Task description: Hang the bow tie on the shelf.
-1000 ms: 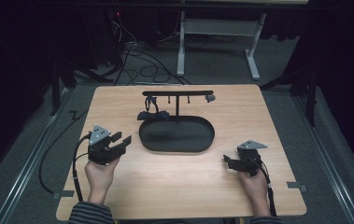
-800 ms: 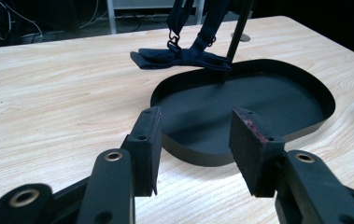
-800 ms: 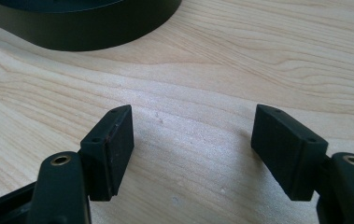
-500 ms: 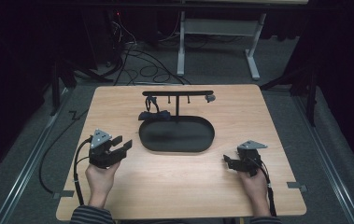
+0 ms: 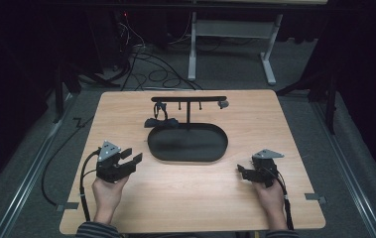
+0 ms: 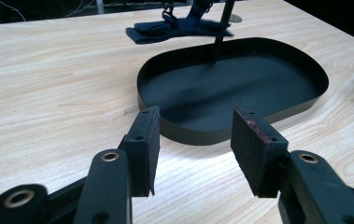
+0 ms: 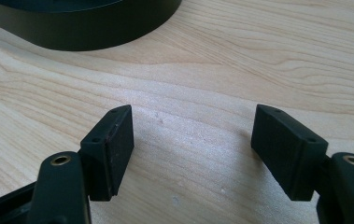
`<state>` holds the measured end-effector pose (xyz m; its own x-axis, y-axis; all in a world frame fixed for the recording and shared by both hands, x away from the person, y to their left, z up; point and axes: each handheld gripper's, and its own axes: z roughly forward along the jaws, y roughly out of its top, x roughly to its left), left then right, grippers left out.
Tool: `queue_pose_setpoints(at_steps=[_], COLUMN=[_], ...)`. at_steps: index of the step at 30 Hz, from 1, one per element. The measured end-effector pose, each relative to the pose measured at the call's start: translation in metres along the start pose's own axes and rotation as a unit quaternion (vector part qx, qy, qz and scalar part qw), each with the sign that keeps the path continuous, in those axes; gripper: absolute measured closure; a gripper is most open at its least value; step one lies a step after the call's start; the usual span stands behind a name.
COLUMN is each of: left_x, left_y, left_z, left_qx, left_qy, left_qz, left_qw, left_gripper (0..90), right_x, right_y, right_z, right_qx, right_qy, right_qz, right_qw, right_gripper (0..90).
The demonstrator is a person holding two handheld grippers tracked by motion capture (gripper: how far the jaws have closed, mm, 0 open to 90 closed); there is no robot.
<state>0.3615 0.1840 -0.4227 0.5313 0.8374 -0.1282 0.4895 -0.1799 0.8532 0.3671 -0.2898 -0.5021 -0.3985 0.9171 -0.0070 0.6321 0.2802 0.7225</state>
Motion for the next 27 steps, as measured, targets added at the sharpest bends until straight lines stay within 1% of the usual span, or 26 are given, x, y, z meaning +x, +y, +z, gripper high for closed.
queue_pose_setpoints(at_steps=[4, 22, 27], left_x=[-0.001, -0.003, -0.004], left_y=[-0.004, -0.018, -0.021], left_z=[0.002, 0.013, 0.017], left_qx=[0.007, 0.026, 0.035], left_qy=[-0.004, -0.011, -0.012], left_qz=[0.003, -0.008, -0.008], left_qw=[1.0000, 0.9996, 0.9993], left_gripper=[52.5, 51.8, 51.7], right_x=[0.000, 0.000, 0.000], right_y=[0.000, 0.000, 0.000], right_z=[0.000, 0.000, 0.000], right_qx=[0.001, 0.000, 0.000], right_qy=[-0.001, 0.000, 0.001], right_qz=[0.001, 0.000, 0.002], right_qw=[1.0000, 1.0000, 1.0000], right_gripper=[31.3, 31.3, 31.3])
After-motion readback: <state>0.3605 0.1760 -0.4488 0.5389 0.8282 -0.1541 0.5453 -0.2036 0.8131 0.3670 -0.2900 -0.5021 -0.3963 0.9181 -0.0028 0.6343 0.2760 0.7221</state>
